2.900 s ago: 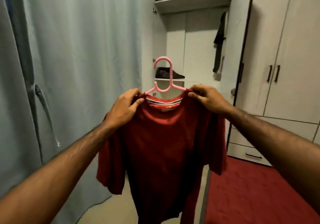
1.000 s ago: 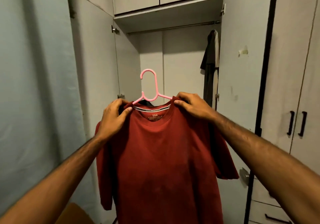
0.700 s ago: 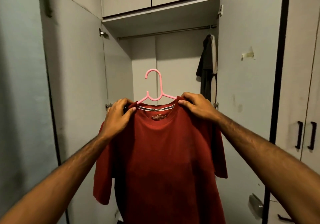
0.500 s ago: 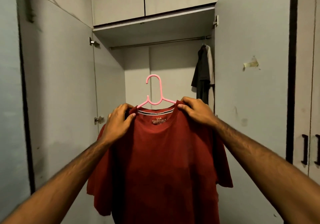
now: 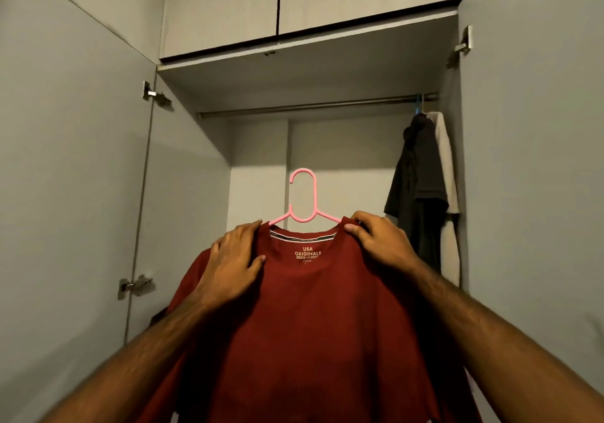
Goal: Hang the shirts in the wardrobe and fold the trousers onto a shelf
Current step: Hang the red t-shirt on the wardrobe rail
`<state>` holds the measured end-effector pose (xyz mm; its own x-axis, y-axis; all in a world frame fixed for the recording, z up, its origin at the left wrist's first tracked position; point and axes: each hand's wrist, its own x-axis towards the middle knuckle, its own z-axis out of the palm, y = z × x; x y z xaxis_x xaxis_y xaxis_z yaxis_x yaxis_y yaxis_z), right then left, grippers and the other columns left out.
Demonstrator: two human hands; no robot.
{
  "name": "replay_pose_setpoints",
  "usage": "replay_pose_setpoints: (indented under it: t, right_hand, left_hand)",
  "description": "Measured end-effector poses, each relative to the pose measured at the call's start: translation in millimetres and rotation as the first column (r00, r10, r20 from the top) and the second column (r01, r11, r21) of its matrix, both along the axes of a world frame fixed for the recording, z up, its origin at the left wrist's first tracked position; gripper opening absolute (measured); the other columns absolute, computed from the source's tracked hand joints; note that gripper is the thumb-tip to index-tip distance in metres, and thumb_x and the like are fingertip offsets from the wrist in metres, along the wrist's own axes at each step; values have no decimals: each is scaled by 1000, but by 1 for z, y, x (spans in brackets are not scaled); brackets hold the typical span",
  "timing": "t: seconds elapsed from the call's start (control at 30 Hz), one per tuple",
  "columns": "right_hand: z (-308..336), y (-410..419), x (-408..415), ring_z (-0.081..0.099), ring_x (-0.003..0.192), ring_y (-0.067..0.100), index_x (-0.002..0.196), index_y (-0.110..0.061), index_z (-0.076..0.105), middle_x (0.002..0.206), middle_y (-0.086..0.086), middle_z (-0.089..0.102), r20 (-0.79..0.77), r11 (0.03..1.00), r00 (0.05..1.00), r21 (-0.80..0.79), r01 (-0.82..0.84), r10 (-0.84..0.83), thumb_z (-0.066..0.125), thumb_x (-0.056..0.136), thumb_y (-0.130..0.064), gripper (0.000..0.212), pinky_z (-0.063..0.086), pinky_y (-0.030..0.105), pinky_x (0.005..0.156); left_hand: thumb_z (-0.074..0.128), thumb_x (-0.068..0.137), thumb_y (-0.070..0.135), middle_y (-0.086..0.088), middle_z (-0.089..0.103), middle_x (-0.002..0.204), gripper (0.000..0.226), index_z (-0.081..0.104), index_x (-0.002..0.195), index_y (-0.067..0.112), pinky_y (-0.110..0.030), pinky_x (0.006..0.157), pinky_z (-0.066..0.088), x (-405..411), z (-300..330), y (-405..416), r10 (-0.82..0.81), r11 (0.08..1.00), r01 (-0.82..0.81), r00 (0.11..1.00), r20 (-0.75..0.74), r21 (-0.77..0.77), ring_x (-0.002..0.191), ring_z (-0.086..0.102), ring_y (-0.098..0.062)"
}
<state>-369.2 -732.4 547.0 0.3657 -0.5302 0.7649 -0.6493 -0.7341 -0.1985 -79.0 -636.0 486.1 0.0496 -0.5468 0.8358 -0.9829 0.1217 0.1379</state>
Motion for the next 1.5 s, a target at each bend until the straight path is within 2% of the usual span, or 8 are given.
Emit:
replay_pose_setpoints:
  t: [0.27,0.5,0.67,0.83,1.1,1.27,1.4,1.5]
  right_hand:
    - [65,-143,29,61,98,20,98,-29,57,101,-5,68,-6,990,998,-125,58,-59,43,101,-50,25,46,38,81]
    - [107,-206,42,62,101,27,100,-27,56,105,0,69,7,956,981,-227,188,-192,43,100,-51,28,39,35,74]
    - [149,-234,42,63,101,30,103,-26,57,107,5,69,7,868,934,-368,334,-357,42,101,-49,28,35,33,70]
    - [191,-263,39,65,98,31,105,-26,59,108,6,70,51,717,835,-484,501,-548,41,102,-49,29,39,34,70]
    - [270,-299,15,64,95,35,106,-20,58,106,10,67,175,405,591,-576,710,-788,45,100,-42,26,39,35,68]
    - [296,-297,-3,63,103,39,116,-16,61,113,15,66,231,248,436,-558,792,-870,48,99,-33,28,40,37,72]
    - [312,-293,-18,63,98,37,111,-14,64,106,14,67,243,125,302,-552,825,-922,48,97,-29,26,40,36,73]
    - [328,-292,-26,60,94,32,112,-15,64,104,10,65,228,78,221,-508,858,-948,47,99,-30,27,40,36,76]
  left_hand:
    - [55,98,37,-2,29,160,71,18,157,23,-48,124,13,24,51,-159,22,993,-22,1000,-6,-119,148,25,-20]
    - [52,99,39,-2,21,164,74,12,159,21,-49,123,17,37,79,-255,-3,989,2,1000,-11,-150,152,18,-21]
    - [47,101,42,-3,20,165,71,13,159,21,-51,122,19,33,113,-335,-112,969,100,993,-39,-225,152,17,-22]
    - [43,102,44,-3,15,167,70,10,160,22,-49,123,19,19,156,-423,-266,926,246,964,-31,-285,154,13,-21]
    - [43,104,42,3,3,168,65,11,160,29,-50,124,13,-62,243,-541,-578,782,544,815,-28,-305,155,4,-17]
    - [42,103,44,5,17,166,58,23,156,31,-52,122,20,-127,270,-571,-685,669,678,722,103,-303,153,14,-16]
    - [43,102,43,4,24,164,59,23,156,28,-54,118,25,-171,285,-575,-743,586,748,649,161,-311,151,20,-13]
    - [44,102,43,4,32,160,58,26,155,27,-52,116,29,-196,300,-574,-748,562,759,636,189,-328,148,27,-14]
